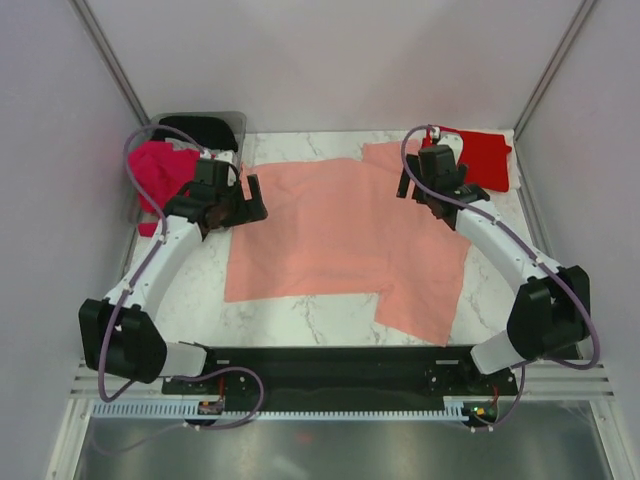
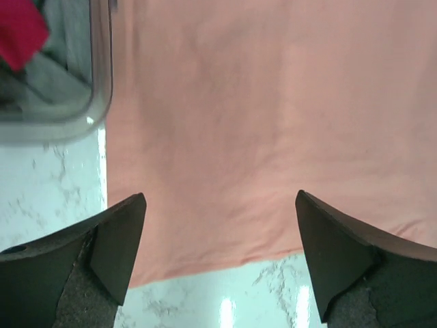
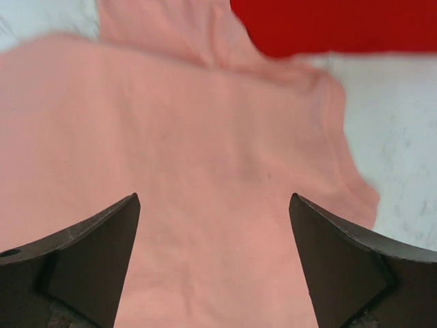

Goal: Fold and stack the t-shirts

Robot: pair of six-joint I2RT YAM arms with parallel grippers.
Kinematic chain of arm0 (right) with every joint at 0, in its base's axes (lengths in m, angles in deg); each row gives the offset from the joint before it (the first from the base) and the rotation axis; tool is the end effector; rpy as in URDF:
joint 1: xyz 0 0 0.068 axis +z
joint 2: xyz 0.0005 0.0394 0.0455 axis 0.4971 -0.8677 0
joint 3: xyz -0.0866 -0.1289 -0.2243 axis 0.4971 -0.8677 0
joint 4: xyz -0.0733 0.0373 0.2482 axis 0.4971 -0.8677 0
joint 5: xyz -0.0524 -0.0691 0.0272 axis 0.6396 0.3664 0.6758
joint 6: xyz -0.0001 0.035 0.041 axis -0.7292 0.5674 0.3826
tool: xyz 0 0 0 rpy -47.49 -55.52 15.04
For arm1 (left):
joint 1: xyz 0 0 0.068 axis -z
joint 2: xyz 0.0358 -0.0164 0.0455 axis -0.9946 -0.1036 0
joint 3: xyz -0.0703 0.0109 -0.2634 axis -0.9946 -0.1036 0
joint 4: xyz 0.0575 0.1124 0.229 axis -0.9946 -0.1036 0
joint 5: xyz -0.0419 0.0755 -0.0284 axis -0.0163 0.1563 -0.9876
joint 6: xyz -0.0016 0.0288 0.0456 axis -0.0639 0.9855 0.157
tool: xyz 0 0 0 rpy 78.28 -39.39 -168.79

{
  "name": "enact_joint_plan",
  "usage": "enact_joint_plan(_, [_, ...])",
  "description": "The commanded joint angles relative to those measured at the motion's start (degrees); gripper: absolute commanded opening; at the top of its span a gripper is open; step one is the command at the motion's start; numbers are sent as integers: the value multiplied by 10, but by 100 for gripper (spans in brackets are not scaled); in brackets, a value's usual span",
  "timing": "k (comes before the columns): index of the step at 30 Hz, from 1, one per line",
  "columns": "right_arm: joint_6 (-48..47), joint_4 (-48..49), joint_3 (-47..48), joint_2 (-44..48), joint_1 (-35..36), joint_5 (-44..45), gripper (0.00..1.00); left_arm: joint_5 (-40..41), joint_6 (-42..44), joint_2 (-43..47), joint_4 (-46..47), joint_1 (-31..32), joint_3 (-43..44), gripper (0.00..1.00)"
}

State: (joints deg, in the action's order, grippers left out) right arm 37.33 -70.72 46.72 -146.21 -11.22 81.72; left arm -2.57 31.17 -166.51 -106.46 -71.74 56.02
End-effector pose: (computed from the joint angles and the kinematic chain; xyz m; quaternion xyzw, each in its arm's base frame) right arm 0.3340 0.0976 0.3156 0.1077 0.8774 -0.0213 0.4670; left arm 0.2969 -0.0649 0.3140 -0.0545 0.9255 -0.1046 0.3598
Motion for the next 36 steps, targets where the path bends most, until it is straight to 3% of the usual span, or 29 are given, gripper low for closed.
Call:
enact_joint_plan(1, [74, -3, -129, 68, 1, -49, 98, -16, -66, 91, 5, 6, -108, 97])
enact_joint_plan(6, [185, -57, -257, 181, 1, -29, 98, 32, -164, 221, -5, 5, -246, 92])
enact_joint_plan(12, [247, -149, -311, 255, 7, -51, 98, 121, -305, 404, -7, 5, -401, 83])
enact_joint_plan(15, [279, -218, -330, 292, 19, -25, 98, 135, -336, 374, -9, 5, -425, 82])
enact_joint_plan(20, [326, -234, -382, 377, 20, -28, 98, 148, -369, 327, 19, 5, -459, 81])
enact_joint_plan(23, [336, -224, -408, 381, 19, -44, 98, 142, -367, 319, 51, 5, -482, 78])
enact_joint_plan(27, [339, -226, -412, 377, 18, -40, 98, 163, -354, 278, 91, 5, -489, 67])
enact_joint_plan(35, [402, -255, -416, 345, 18, -65, 98, 179, -349, 261, 144, 1, -489, 61])
enact_joint_plan(36, [402, -248, -421, 335, 18, -72, 98, 175, -346, 258, 148, 0, -489, 56])
